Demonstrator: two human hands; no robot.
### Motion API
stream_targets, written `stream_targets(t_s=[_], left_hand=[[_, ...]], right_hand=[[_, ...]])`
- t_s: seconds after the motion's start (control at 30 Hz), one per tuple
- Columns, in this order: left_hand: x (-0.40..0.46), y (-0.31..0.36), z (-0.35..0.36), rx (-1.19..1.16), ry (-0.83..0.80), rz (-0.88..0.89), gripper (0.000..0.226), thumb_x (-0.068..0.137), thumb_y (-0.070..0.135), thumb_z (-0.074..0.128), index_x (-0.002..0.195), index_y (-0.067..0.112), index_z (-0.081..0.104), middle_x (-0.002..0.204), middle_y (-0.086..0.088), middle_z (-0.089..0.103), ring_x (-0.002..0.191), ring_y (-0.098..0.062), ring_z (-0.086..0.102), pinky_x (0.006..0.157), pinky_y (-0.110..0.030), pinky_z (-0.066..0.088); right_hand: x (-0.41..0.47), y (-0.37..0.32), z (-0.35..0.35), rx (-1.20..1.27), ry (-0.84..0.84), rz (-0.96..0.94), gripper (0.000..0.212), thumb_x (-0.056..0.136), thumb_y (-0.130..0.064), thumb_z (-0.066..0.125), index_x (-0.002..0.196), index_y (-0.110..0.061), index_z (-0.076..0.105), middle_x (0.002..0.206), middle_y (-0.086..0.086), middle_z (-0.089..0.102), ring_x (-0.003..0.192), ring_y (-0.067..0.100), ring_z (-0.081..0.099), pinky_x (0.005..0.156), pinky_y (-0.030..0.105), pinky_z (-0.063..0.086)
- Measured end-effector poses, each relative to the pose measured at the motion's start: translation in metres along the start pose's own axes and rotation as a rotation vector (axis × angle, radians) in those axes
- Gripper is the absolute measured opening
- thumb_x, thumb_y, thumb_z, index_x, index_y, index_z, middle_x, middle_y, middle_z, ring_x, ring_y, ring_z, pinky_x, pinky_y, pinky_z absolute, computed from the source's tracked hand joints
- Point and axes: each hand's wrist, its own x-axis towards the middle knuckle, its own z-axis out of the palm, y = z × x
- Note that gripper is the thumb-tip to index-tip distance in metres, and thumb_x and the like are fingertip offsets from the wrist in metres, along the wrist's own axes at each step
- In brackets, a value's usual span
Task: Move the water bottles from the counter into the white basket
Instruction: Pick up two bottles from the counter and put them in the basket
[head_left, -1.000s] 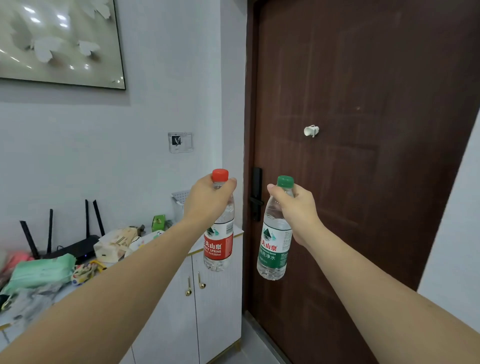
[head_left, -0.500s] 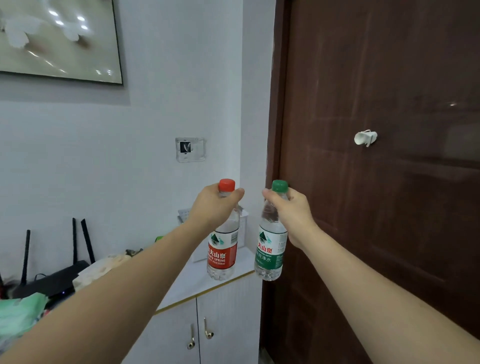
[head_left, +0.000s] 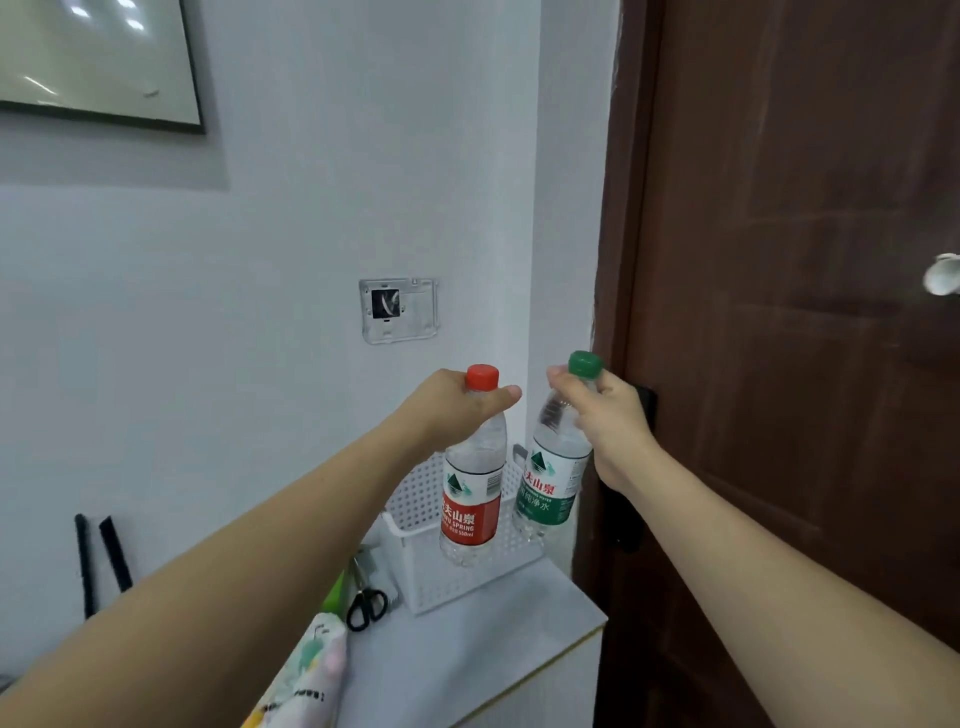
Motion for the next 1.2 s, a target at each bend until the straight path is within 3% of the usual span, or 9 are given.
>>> stream_targets(t_s=[0.1,0.2,0.33,0.5,0.6,0.7,1.0,1.2], left_hand=[[0.041,-0.015,-0.010,0.009,0.034,-0.004,0.054,0.080,0.068,0.065,0.095,0.016,0.070,0.095,-0.007,0.072,0.082,-0.024,0.066,0.078,-0.042,0.059],[0.078,-0.032,-0.017,-0.035,0.086,-0.047,0.053,0.082,0.067,0.064,0.096,0.016,0.069,0.101,-0.008,0.072,0.084,-0.024,0.065,0.078,-0.043,0.060],[0.120,-0.058,-0.018,-0.058,0.091,-0.124,0.054,0.082,0.065,0.066,0.099,0.014,0.068,0.104,-0.009,0.071,0.086,-0.026,0.064,0.077,-0.042,0.059],[0.159,-0.087,-0.007,-0.084,0.098,-0.187,0.048,0.083,0.062,0.068,0.095,0.016,0.066,0.106,-0.010,0.070,0.083,-0.021,0.062,0.072,-0.038,0.055],[0.177,-0.104,0.005,-0.036,-0.002,-0.262,0.065,0.085,0.063,0.065,0.126,0.014,0.061,0.118,-0.008,0.064,0.101,-0.030,0.061,0.060,-0.035,0.052],[0.192,-0.124,0.022,0.024,-0.084,-0.327,0.069,0.087,0.062,0.064,0.138,0.018,0.054,0.135,-0.010,0.059,0.108,-0.032,0.059,0.055,-0.033,0.052],[0.222,-0.191,0.065,-0.129,-0.085,-0.411,0.047,0.091,0.051,0.066,0.122,0.017,0.062,0.117,-0.006,0.069,0.099,-0.025,0.065,0.064,-0.033,0.056],[0.232,-0.218,0.093,-0.145,-0.070,-0.341,0.028,0.089,0.046,0.071,0.097,0.020,0.067,0.094,0.002,0.072,0.083,-0.013,0.065,0.068,-0.030,0.052]], right_hand=[[0.033,0.014,0.020,-0.009,0.020,-0.001,0.009,0.082,-0.029,0.077,0.087,-0.023,0.073,0.074,-0.016,0.074,0.068,-0.004,0.067,0.054,0.009,0.047],[0.064,0.032,0.035,-0.021,0.011,0.035,0.013,0.081,-0.032,0.077,0.090,-0.023,0.074,0.088,-0.011,0.076,0.083,0.003,0.070,0.069,0.023,0.050],[0.103,0.063,0.048,-0.042,-0.020,0.074,0.010,0.083,-0.034,0.075,0.088,-0.026,0.073,0.081,-0.021,0.074,0.072,-0.010,0.066,0.065,0.021,0.042],[0.150,0.112,0.059,-0.039,-0.061,0.120,0.010,0.081,-0.036,0.077,0.087,-0.029,0.074,0.084,-0.018,0.074,0.077,-0.006,0.066,0.064,0.017,0.044],[0.175,0.144,0.063,-0.055,-0.142,0.154,0.013,0.081,-0.038,0.077,0.088,-0.029,0.072,0.084,-0.019,0.074,0.076,-0.008,0.067,0.066,0.018,0.046],[0.197,0.175,0.064,-0.053,-0.225,0.230,0.018,0.081,-0.036,0.077,0.095,-0.025,0.072,0.095,-0.009,0.075,0.090,0.009,0.070,0.078,0.029,0.052],[0.240,0.250,0.072,-0.122,-0.282,0.350,0.032,0.088,-0.021,0.073,0.118,-0.015,0.065,0.111,0.001,0.068,0.101,0.017,0.064,0.086,0.032,0.049],[0.250,0.286,0.069,-0.141,-0.268,0.386,0.029,0.086,-0.019,0.075,0.113,-0.018,0.066,0.110,0.002,0.069,0.100,0.019,0.065,0.089,0.035,0.051]])
